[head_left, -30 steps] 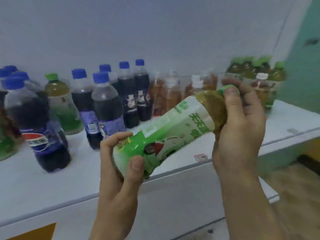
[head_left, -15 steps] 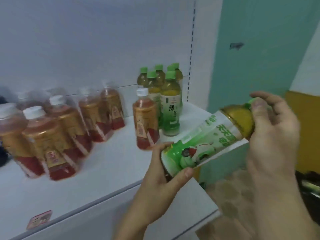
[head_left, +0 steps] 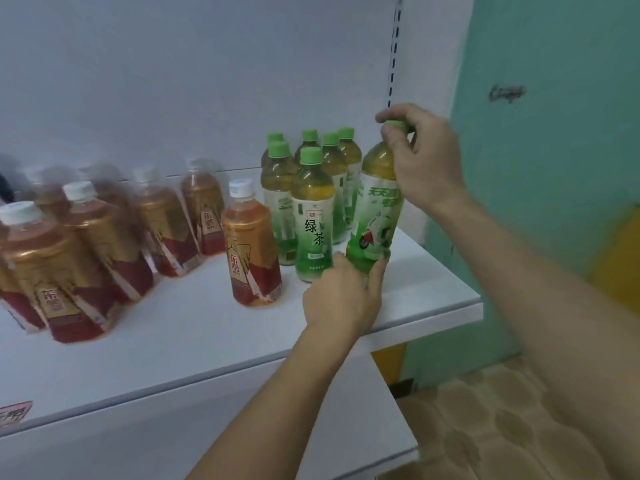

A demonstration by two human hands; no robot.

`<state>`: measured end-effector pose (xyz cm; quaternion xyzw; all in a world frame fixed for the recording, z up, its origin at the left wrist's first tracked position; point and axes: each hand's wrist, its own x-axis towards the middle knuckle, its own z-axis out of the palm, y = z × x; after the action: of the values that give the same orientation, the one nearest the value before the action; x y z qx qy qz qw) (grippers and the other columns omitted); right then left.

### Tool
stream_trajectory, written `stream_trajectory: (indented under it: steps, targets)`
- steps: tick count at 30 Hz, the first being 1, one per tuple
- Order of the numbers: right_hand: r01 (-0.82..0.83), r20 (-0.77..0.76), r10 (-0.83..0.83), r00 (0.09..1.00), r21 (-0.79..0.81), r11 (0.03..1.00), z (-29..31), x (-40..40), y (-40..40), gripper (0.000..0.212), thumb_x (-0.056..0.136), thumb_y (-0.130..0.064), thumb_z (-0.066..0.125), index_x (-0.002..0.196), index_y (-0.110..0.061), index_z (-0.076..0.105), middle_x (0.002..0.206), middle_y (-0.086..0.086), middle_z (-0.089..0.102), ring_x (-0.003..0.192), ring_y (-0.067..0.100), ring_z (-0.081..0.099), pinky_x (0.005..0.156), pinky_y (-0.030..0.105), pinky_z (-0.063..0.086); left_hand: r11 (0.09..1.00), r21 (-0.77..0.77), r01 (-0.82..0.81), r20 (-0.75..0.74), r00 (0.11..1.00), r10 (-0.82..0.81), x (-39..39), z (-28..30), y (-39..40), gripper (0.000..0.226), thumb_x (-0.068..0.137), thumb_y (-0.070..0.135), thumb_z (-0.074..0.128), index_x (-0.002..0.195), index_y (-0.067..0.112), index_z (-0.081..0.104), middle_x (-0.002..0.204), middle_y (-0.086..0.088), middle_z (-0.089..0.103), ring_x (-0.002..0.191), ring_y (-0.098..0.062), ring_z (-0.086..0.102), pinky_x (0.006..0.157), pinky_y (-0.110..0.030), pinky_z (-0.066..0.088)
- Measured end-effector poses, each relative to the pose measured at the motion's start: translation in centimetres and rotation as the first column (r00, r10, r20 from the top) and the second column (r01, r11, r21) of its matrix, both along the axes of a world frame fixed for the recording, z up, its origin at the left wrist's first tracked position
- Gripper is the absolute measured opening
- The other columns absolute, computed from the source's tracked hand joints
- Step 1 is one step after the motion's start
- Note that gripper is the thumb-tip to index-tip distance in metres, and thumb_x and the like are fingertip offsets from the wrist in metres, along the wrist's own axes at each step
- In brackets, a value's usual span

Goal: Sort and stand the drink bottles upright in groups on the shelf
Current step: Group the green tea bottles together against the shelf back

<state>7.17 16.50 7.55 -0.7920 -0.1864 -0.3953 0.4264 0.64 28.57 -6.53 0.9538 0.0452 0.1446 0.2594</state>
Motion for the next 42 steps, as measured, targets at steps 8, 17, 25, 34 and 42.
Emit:
stream_trajectory:
  steps: [8, 17, 25, 34, 42]
  targets:
    - [-0.028, -0.025, 0.026, 0.999, -0.106, 0.994, -1.4, 2.5, 1.5, 0.023, 0.098, -0.024, 0.059, 0.117, -0.018, 0.073, 0.105, -0.009, 0.071, 0.087, 0.004, 0.060, 0.085, 0.026, 0.049, 0.975, 0.173, 0.140, 0.060, 0.987, -0.152, -0.7, -1.0, 1.4, 0.039, 0.102, 0.049, 0.043, 0.111, 0.016, 0.063, 0.100, -0.007, 0.067, 0.092, -0.031, 0.062, 0.070, -0.040, 0.049]
    - [-0.105, -0.161, 0.069, 0.984, -0.222, 0.969, -1.5, 3.0, 1.7, 0.030, 0.094, -0.032, 0.068, 0.123, -0.026, 0.067, 0.103, -0.016, 0.063, 0.083, 0.000, 0.055, 0.073, 0.014, 0.039, 0.981, 0.076, 0.180, 0.055, 0.981, -0.184, -1.0, -1.4, 2.0, 0.037, 0.097, 0.045, 0.048, 0.119, 0.022, 0.066, 0.112, -0.003, 0.063, 0.101, -0.026, 0.058, 0.073, -0.035, 0.043]
    - [-0.008, -0.319, 0.062, 0.946, 0.169, 0.986, -9.4, 0.8, -2.1, 0.022, 0.096, -0.033, 0.061, 0.117, -0.034, 0.055, 0.095, -0.009, 0.063, 0.079, 0.019, 0.068, 0.070, 0.041, 0.060, 0.971, 0.099, 0.216, 0.054, 0.974, -0.222, -0.9, -1.3, 2.1, 0.040, 0.096, 0.047, 0.050, 0.126, 0.023, 0.064, 0.118, -0.003, 0.061, 0.107, -0.025, 0.056, 0.086, -0.040, 0.050]
    - [-0.037, -0.478, -0.013, 0.878, -0.096, 0.995, -16.3, -2.2, -4.4, 0.014, 0.092, -0.018, 0.065, 0.102, -0.027, 0.067, 0.086, -0.013, 0.066, 0.079, 0.003, 0.060, 0.070, 0.021, 0.045, 0.964, 0.114, 0.239, 0.076, 0.966, -0.248, -1.5, -1.9, 2.5, 0.041, 0.094, 0.048, 0.052, 0.127, 0.025, 0.063, 0.116, 0.000, 0.059, 0.110, -0.023, 0.055, 0.089, -0.042, 0.050]
    - [-0.243, -0.504, 0.177, 0.845, -0.069, 0.967, -16.3, -3.0, -5.5, 0.021, 0.092, -0.024, 0.068, 0.110, -0.035, 0.064, 0.096, -0.018, 0.070, 0.095, 0.002, 0.064, 0.087, 0.027, 0.051, 0.987, -0.075, 0.143, 0.063, 0.988, -0.139, -1.4, -1.4, 2.5, 0.023, 0.094, 0.045, 0.058, 0.112, 0.034, 0.067, 0.088, 0.014, 0.061, 0.083, -0.007, 0.056, 0.070, -0.032, 0.046]
